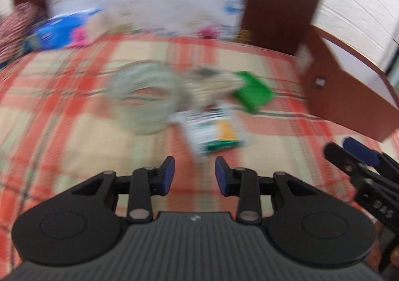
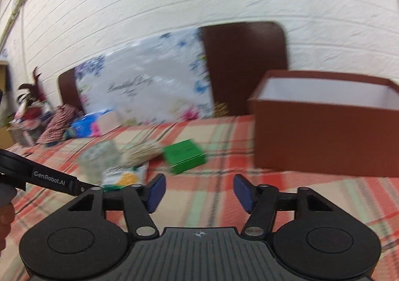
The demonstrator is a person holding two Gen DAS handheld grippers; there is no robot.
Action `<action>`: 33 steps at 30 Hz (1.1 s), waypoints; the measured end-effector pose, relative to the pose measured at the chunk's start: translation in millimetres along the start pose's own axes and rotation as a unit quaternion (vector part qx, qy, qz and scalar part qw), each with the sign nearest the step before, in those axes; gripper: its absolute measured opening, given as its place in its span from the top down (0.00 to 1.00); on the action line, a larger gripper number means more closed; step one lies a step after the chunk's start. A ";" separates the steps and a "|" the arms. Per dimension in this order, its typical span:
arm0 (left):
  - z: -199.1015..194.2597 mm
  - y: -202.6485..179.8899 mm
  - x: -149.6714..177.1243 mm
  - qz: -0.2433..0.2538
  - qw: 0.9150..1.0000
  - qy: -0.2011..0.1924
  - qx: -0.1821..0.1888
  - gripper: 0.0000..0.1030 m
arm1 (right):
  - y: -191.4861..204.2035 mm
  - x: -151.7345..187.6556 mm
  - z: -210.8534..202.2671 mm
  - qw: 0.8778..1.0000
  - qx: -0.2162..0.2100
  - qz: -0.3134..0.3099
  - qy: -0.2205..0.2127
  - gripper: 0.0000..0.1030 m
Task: Organize objects
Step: 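Reach to the clear packing tape roll and grasp it with the left gripper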
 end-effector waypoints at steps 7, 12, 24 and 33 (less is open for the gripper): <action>-6.0 83.1 2.1 -0.081 0.996 -0.016 -0.022 0.64 | 78.6 12.1 22.0 0.997 -0.049 -0.041 0.038 0.54; -1.2 109.1 5.9 -0.107 0.994 -0.023 -0.009 0.64 | 117.8 3.6 39.9 0.994 -0.056 -0.090 0.037 0.51; -6.0 150.4 22.6 -0.131 0.982 -0.126 0.046 0.68 | 200.5 14.4 132.1 0.949 -0.048 -0.312 0.028 0.15; -3.9 149.2 20.9 -0.115 0.982 -0.139 0.051 0.62 | 187.4 11.8 149.2 0.963 -0.052 -0.262 0.027 0.11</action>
Point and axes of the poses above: each gripper's, at about its wrist camera, not at the fingertips, and z roughly the way its jaws point, y to its left, x to its underside, the point moved 8 cm from there along z, roughly the way its jaws point, and after that the axes turned 5 degrees about -y, right-handed, at the moved point
